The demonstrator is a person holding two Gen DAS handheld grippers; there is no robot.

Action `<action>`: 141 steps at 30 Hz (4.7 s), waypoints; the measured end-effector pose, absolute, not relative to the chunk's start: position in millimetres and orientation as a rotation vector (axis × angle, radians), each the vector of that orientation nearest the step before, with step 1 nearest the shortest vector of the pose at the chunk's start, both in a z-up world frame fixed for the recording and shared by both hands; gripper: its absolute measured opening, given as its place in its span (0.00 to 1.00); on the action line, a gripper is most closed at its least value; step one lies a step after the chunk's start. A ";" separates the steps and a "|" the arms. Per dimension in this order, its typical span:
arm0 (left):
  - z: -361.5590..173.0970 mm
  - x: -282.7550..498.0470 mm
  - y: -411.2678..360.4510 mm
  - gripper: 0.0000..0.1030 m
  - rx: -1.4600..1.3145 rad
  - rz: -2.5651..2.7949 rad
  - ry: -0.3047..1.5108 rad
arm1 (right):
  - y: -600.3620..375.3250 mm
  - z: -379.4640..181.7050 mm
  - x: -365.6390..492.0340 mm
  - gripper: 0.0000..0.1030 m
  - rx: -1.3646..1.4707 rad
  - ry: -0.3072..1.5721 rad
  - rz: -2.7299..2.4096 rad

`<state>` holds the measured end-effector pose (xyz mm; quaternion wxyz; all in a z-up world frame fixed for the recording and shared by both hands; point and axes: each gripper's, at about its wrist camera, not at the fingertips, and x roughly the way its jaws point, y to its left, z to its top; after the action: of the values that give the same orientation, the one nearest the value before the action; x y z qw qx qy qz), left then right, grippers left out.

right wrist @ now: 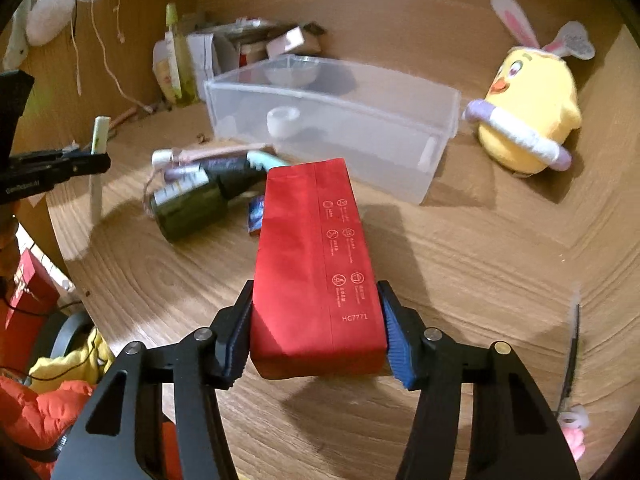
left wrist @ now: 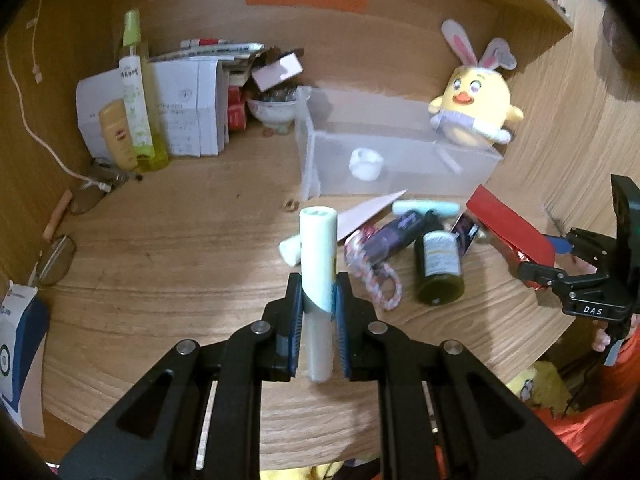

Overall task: Organize objects
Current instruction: 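Grasp the red pouch with the right tool and lift it, then carry the red pouch into the clear box with the right tool while the left tool drops the tube in, then withdraw both open tools from the clear box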

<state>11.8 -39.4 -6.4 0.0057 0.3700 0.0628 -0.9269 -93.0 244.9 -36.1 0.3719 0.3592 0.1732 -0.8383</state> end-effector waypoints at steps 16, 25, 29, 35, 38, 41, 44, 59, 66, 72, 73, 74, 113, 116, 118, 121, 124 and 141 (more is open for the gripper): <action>46.8 -7.7 -18.4 0.14 0.933 -3.047 0.209 | 264.0 21.3 -105.4 0.51 0.749 0.254 -2.268; 67.3 -31.3 -17.5 0.14 0.849 -3.058 0.196 | 253.5 43.4 -128.6 0.51 0.687 0.156 -2.282; 76.5 -42.7 -20.5 0.14 0.824 -3.058 0.212 | 243.1 49.6 -140.0 0.51 0.666 0.147 -2.303; 86.1 -59.2 -23.1 0.14 0.794 -3.058 0.222 | 231.3 55.7 -160.7 0.51 0.672 0.120 -2.311; 88.9 -67.1 -24.2 0.14 0.780 -3.048 0.204 | 226.2 60.6 -169.9 0.51 0.667 0.104 -2.312; 90.5 -76.0 -29.4 0.14 0.777 -3.043 0.211 | 220.7 66.6 -178.7 0.51 0.653 0.102 -2.320; 90.7 -88.0 -35.7 0.14 0.781 -3.024 0.217 | 215.6 72.8 -187.9 0.51 0.645 0.097 -2.318; 59.9 -145.1 -35.5 0.14 0.918 -2.983 0.156 | 177.0 34.6 -227.1 0.51 0.757 0.201 -2.312; 41.9 -163.7 -25.7 0.14 1.013 -2.934 0.069 | 169.5 15.5 -238.4 0.51 0.832 0.232 -2.295; 28.1 -174.2 -14.4 0.14 1.073 -2.890 -0.024 | 162.8 5.7 -239.2 0.51 0.862 0.276 -2.289; 25.7 -175.6 -12.3 0.14 1.081 -2.884 -0.038 | 161.7 4.4 -239.6 0.51 0.868 0.282 -2.283; 23.8 -176.6 -10.7 0.14 1.087 -2.880 -0.049 | 160.8 3.3 -239.7 0.51 0.874 0.287 -2.281; 58.4 -121.5 -15.6 0.78 1.007 -3.004 0.083 | 165.3 18.1 -226.5 0.75 0.834 0.328 -2.308; 58.6 -111.7 -22.7 0.82 1.001 -2.994 0.091 | 169.3 25.6 -218.2 0.77 0.808 0.322 -2.313; 57.7 -104.8 -28.7 0.84 1.008 -2.985 0.101 | 172.8 29.8 -211.3 0.79 0.789 0.319 -2.312; 54.5 -96.6 -37.1 0.86 1.010 -2.973 0.117 | 177.6 34.4 -198.9 0.79 0.758 0.325 -2.310; 47.8 -91.1 -45.3 0.86 1.027 -2.952 0.118 | 182.1 37.3 -186.1 0.79 0.731 0.332 -2.303; -16.4 -92.5 -77.9 0.86 1.253 -2.841 0.169 | 214.0 -4.2 -150.3 0.79 0.853 0.380 -2.257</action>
<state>-92.5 -77.9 -16.4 0.0158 0.4029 0.0544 -0.9135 -150.3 214.0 -4.2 0.3423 0.3282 0.1463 -0.8682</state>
